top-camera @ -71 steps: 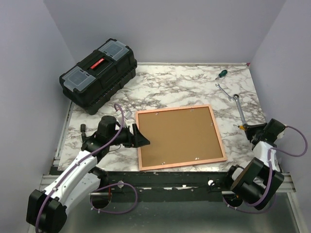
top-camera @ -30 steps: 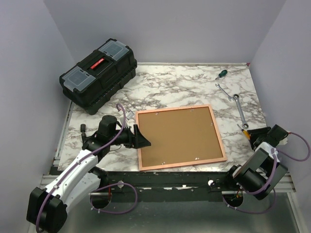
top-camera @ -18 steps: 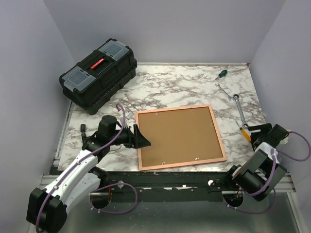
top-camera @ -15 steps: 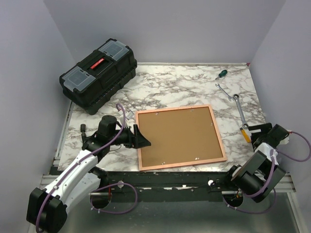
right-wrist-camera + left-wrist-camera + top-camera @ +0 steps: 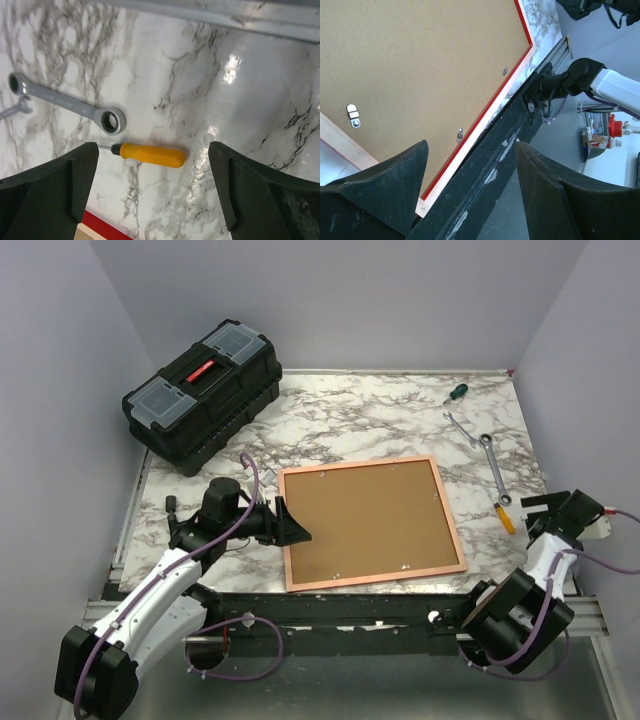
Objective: Take the photo out of the frame
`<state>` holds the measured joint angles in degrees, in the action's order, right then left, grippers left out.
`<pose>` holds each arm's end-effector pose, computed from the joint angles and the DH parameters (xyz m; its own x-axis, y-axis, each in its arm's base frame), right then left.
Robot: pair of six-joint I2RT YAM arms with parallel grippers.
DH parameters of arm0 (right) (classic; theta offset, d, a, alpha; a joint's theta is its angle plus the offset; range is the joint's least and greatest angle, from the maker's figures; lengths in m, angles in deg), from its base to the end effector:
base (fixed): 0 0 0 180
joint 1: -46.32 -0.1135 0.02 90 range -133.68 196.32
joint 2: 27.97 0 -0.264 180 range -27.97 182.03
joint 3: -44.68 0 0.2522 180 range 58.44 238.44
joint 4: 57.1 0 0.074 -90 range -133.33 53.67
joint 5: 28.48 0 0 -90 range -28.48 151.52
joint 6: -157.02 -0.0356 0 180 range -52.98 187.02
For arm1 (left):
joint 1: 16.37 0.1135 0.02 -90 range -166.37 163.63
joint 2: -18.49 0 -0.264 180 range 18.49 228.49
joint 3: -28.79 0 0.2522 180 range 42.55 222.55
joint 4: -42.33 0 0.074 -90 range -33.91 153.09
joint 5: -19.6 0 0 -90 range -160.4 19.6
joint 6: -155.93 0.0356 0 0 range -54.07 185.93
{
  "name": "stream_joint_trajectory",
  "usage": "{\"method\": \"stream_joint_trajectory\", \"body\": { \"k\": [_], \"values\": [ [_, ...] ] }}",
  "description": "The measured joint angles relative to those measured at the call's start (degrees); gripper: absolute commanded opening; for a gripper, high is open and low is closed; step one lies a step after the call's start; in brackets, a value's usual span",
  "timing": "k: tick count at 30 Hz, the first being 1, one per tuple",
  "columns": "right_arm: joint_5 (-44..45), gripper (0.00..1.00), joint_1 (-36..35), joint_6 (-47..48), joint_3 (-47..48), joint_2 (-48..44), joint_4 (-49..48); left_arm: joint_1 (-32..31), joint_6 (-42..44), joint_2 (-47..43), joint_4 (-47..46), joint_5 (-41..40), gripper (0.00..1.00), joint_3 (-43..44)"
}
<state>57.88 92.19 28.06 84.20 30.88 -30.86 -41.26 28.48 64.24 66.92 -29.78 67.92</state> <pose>0.1396 -0.1406 0.1777 0.0443 0.8555 -0.5158 0.8456 0.2429 0.4754 0.1469 -0.0937 0.2212 -0.8746 -0.1030 -0.4739 0.3688 0.4932 -0.7879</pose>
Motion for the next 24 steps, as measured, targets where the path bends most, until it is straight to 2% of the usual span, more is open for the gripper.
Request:
{"method": "stream_joint_trajectory", "body": {
  "k": [4, 7, 9, 12, 16, 18, 21, 24],
  "values": [
    [4.2, 1.00, -0.6, 0.1, 5.1, -3.2, 4.6, 0.0, 0.0, 0.4, -0.6, 0.4, 0.74, 0.0],
    [8.9, 1.00, -4.6, 0.8, 8.5, -5.2, 6.7, 0.0, 0.0, 1.1, -0.9, 0.9, 0.75, 0.0],
    [12.1, 1.00, -11.4, 1.6, 10.8, -5.9, 8.2, 0.0, 0.0, 1.5, -0.9, 1.3, 0.77, 0.0],
    [16.0, 1.00, -25.8, 3.0, 14.6, -4.6, 9.6, 0.0, 0.0, 1.7, -1.0, 1.7, 0.78, 0.0],
    [18.0, 0.99, -44.5, 5.5, 19.1, 2.5, 11.4, 0.0, -0.1, 1.9, -1.0, 2.5, 0.79, 0.0],
    [18.3, 0.91, -53.0, 6.6, 20.5, 8.4, 12.5, -0.5, -0.1, 2.2, -1.1, 2.7, 0.79, 0.0],
    [16.1, 0.88, -58.6, 8.0, 20.3, 13.9, 14.1, -2.3, 0.2, 3.1, -1.1, 3.0, 0.79, 0.5],
    [15.5, 0.79, -58.8, 8.7, 18.4, 14.5, 14.5, -7.2, 1.4, 5.2, -0.7, 2.5, 0.79, 2.9]
  ]
}}
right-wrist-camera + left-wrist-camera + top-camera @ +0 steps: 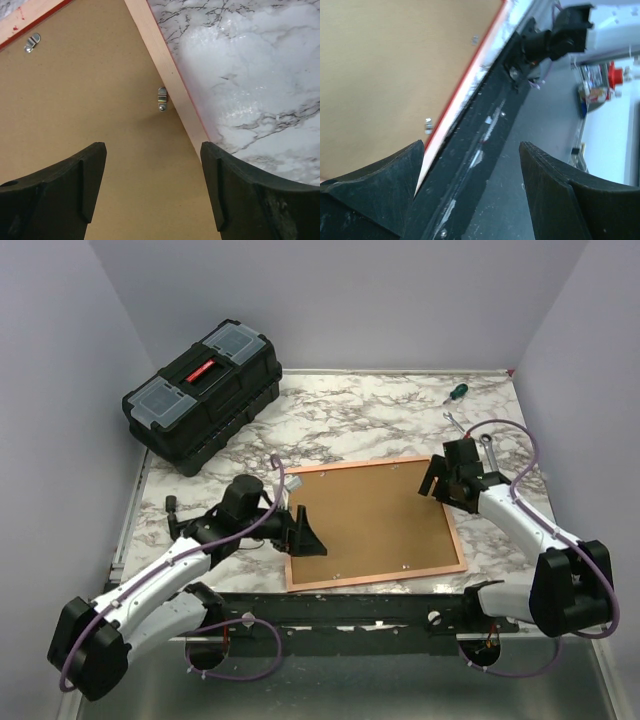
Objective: Take the photo out of the frame
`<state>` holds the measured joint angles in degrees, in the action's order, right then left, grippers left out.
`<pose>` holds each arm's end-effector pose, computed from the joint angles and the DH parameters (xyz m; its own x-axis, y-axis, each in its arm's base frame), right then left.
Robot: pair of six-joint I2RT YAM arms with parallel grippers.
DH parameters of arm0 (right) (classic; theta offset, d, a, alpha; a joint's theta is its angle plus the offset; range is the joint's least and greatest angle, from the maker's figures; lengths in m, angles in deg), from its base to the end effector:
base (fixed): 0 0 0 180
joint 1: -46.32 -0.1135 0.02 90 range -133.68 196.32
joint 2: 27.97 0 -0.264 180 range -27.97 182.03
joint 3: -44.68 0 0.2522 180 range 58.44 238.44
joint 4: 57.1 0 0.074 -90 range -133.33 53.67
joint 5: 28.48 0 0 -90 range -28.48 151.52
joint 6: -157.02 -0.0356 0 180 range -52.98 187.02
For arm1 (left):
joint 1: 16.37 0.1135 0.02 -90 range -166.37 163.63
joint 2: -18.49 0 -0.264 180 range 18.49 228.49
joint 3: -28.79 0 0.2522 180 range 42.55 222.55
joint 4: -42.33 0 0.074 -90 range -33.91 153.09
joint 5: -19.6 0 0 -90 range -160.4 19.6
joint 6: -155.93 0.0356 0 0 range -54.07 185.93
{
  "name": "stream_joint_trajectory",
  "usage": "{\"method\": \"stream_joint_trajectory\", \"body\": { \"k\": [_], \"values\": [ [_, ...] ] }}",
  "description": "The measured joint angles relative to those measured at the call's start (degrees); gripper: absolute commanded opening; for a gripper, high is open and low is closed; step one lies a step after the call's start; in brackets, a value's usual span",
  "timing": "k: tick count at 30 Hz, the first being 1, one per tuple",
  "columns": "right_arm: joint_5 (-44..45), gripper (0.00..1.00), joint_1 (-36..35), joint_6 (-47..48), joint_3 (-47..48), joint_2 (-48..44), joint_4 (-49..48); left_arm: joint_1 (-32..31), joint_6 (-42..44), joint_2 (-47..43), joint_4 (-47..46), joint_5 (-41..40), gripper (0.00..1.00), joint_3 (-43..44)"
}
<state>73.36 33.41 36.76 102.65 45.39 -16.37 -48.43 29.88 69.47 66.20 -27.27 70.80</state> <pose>0.2436 0.0483 0.2092 -0.7530 0.3334 -0.5673 0.3152 0.9395 0.1338 0.1455 -0.1198 0.2251 -0.8860 0.0482 -0.4611 0.4363 0.4230 -0.7942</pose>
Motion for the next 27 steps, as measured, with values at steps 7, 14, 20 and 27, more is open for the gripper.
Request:
{"method": "stream_joint_trajectory", "body": {
  "k": [7, 14, 20, 27],
  "values": [
    [0.7, 0.81, 0.8, 0.3, -0.4, 0.0, -0.2, -16.3, 6.4, 5.1, 0.0, -7.3, 0.84, 7.7],
    [-1.9, 0.83, 1.4, -1.7, -1.2, -5.7, 0.1, -34.9, 17.8, 15.4, 1.4, -27.9, 0.83, 16.1],
    [-3.8, 0.83, 1.4, -5.7, 2.2, -22.0, 2.8, -43.8, 27.6, 27.4, -1.0, -41.5, 0.71, 18.7],
    [-3.0, 0.83, 1.4, -7.3, 11.2, -34.4, 4.3, -45.9, 33.1, 40.2, -2.1, -46.6, 0.58, 22.9]
  ]
}}
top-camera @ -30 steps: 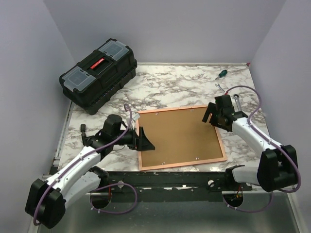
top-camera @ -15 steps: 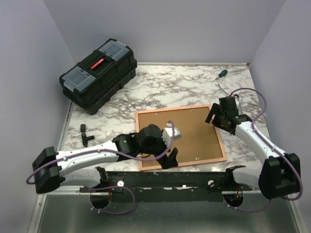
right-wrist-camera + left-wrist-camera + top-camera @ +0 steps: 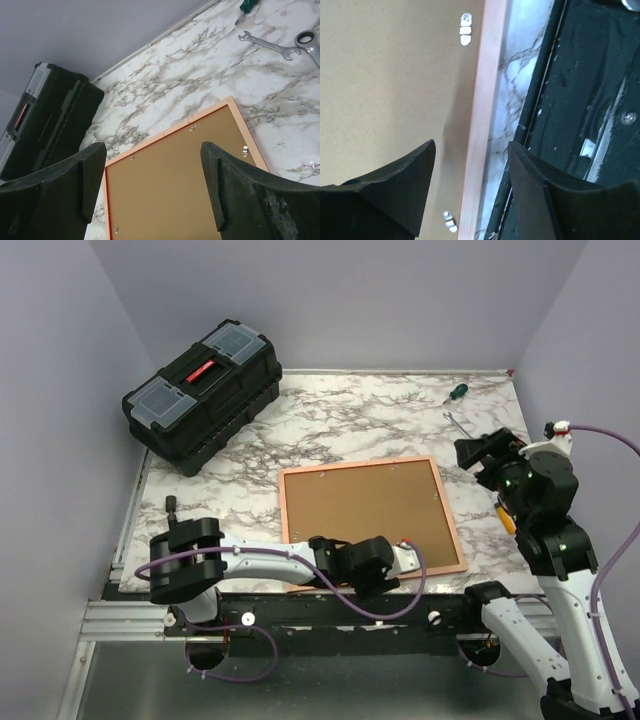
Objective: Take the photo out of the frame
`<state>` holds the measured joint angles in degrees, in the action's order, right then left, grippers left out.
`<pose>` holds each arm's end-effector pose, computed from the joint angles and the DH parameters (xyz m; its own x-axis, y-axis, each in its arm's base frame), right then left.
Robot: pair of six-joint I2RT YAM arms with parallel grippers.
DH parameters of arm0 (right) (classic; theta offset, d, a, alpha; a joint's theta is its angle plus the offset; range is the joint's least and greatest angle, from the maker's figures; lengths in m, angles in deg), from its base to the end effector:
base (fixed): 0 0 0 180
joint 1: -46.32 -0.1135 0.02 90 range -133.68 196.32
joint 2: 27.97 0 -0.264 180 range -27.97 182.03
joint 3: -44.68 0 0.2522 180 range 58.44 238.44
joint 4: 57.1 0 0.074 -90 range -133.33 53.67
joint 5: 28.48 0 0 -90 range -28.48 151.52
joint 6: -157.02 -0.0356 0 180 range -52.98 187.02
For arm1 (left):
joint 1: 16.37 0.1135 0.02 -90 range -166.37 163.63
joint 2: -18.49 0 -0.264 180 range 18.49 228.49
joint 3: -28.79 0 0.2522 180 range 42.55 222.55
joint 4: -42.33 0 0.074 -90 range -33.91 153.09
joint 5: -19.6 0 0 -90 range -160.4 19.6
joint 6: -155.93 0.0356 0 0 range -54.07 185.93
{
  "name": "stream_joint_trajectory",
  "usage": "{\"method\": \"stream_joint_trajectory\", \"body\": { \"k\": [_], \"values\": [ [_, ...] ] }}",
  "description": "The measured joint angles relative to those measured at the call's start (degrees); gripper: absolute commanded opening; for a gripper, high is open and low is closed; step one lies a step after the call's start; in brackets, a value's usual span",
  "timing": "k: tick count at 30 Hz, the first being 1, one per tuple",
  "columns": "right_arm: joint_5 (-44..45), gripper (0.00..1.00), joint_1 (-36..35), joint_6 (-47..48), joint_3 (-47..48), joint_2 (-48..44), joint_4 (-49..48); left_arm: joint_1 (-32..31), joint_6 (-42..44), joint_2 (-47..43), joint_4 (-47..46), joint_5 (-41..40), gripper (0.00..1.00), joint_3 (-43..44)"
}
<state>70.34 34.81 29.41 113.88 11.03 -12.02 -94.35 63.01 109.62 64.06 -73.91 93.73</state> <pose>0.1366 0.0223 0.3785 -0.2311 0.5684 -0.7896 0.1124 0.8218 0.5586 0.0698 -0.3173 0.1848 -0.2037 0.7124 -0.6716 0.9586 0.2847 0.0112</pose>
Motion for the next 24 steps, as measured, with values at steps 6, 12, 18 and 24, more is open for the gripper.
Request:
{"method": "stream_joint_trajectory", "body": {
  "k": [6, 12, 18, 24],
  "values": [
    [0.2, 0.83, 0.0, 0.0, -0.8, -0.7, 2.8, -3.0, 1.5, 4.2, -0.3, -1.6, 0.47, 3.9],
    [-0.8, 0.83, 0.0, -0.1, -2.8, -0.7, 4.4, -3.7, 2.4, 7.6, -0.2, -4.0, 0.38, 6.4],
    [-1.3, 0.83, 0.0, -0.1, -3.0, -0.7, 4.4, -4.5, 3.7, 10.4, 0.4, -6.5, 0.36, 7.0],
    [-1.9, 0.86, 0.0, -0.2, -4.1, -0.6, 4.4, -4.9, 4.0, 11.5, 0.8, -8.5, 0.11, 8.3]
  ]
}}
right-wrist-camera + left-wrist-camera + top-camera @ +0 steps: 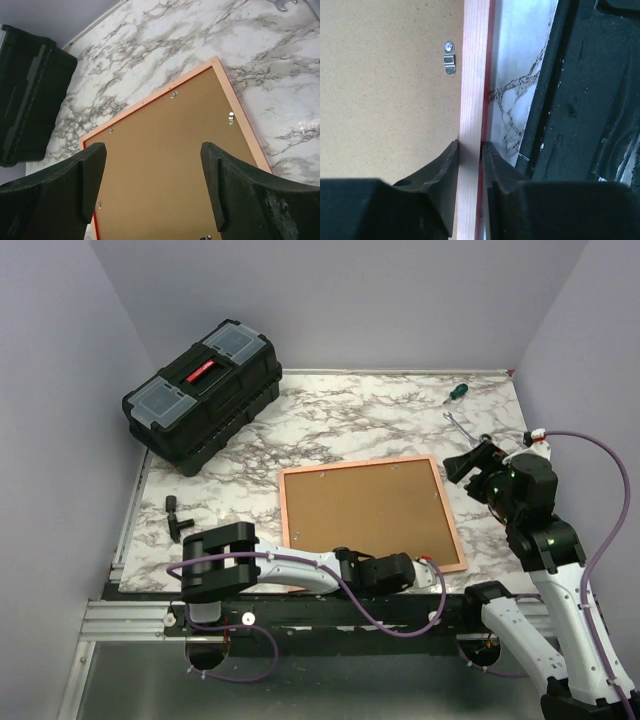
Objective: Take the photo out of the frame
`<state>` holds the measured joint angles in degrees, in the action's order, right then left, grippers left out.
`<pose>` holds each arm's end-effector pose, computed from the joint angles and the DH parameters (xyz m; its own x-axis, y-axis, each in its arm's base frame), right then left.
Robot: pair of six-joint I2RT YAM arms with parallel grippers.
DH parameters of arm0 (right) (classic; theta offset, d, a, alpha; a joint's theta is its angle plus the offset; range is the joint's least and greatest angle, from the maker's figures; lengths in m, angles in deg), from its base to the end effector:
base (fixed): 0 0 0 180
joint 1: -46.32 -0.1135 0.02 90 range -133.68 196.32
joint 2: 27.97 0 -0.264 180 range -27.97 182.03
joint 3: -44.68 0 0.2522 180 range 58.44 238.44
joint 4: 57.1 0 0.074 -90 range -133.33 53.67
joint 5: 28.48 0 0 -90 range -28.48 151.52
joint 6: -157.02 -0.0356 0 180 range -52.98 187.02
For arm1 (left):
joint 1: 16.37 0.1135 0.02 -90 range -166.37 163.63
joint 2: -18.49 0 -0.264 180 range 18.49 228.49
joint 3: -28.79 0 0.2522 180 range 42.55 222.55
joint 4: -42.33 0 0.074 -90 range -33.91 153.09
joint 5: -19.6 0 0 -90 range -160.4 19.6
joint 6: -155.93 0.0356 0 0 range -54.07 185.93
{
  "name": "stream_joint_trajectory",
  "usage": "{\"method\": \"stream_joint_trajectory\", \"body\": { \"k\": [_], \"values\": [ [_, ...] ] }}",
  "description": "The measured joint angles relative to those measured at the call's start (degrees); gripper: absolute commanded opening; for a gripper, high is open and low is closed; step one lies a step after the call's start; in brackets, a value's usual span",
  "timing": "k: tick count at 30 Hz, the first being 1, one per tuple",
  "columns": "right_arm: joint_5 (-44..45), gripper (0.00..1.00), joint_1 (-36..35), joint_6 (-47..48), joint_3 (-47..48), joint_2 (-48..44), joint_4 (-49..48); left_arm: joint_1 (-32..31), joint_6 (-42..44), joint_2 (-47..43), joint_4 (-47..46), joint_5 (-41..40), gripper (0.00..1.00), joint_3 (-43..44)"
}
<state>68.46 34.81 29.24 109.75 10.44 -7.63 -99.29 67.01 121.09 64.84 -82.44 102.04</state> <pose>0.1374 0.0236 0.3483 -0.3547 0.5484 -0.7573 0.1624 0.8338 0.5277 0.0523 -0.3609 0.1619 -0.0789 0.7851 -0.6144 0.9563 0.2336 0.1757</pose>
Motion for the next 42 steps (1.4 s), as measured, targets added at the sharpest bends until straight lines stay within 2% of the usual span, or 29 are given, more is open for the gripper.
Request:
{"method": "stream_joint_trajectory", "body": {
  "k": [1, 2, 5, 9, 14, 21, 23, 32, 37, 42],
  "values": [
    [0.0, 0.98, 0.0, 0.0, -0.2, 0.2, 0.1, -0.1, 0.2, 0.1, 0.0, -0.1, 0.02, 0.1],
    [0.0, 1.00, 0.0, -0.1, -0.2, 0.5, 0.3, -0.2, 0.2, 0.2, 0.0, -0.3, 0.00, 0.2],
    [-0.1, 1.00, 0.0, 0.7, 0.2, 3.6, 1.2, -0.2, -0.5, 0.2, 0.7, -0.5, 0.00, 0.5],
    [1.7, 1.00, 0.0, 0.7, 3.0, 12.9, 4.3, 0.0, -2.4, 0.2, 1.8, -0.5, 0.00, 1.0],
    [4.2, 1.00, 0.0, -1.4, 4.8, 22.9, 8.1, 1.3, -6.7, 0.0, 7.8, -2.5, 0.00, 2.9],
    [9.9, 1.00, 0.3, -3.4, 4.9, 23.5, 8.2, 6.5, -13.1, -3.4, 15.5, -5.5, 0.00, 3.7],
    [9.2, 1.00, 1.1, -3.5, 3.4, 22.5, 6.3, 8.3, -14.3, -4.5, 16.4, -5.6, 0.00, 4.0],
    [-11.3, 1.00, 3.1, -4.8, -17.0, 19.1, -8.0, 11.6, -15.0, -5.2, 17.7, -5.1, 0.00, 5.8],
    [-24.4, 1.00, 3.1, -10.6, -28.9, 17.9, -23.3, 12.1, -15.1, -5.8, 18.6, -4.4, 0.00, 6.6],
    [-31.5, 0.91, 3.1, -17.2, -37.1, 19.3, -38.5, 12.7, -15.3, -6.0, 20.7, -3.6, 0.00, 8.4]
  ]
}}
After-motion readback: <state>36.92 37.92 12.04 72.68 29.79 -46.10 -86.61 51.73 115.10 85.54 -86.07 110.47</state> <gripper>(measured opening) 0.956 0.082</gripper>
